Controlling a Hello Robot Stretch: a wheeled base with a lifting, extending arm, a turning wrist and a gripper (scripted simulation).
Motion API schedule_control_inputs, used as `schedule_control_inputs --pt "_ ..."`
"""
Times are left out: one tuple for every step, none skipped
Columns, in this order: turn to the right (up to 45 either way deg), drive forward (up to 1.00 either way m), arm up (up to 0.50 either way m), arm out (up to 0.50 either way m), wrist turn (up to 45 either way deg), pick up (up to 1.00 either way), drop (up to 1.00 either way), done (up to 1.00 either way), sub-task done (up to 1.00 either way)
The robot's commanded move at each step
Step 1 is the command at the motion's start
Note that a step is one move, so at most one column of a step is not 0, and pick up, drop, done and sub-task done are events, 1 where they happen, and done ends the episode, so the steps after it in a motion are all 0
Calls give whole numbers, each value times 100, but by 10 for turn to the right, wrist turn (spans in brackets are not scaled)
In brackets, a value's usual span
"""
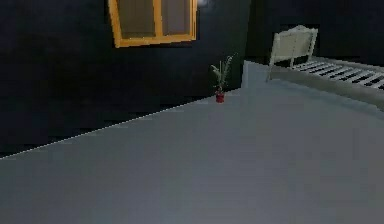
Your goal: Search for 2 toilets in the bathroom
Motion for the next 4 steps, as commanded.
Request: schedule_control_inputs --pt "450 0 0 0 0 0 0 0 0" --pt "60 0 0 0 0 0 0 0 0" --pt "0 50 0 0 0 0 0 0 0" --pt "450 0 0 0 0 0 0 0 0"
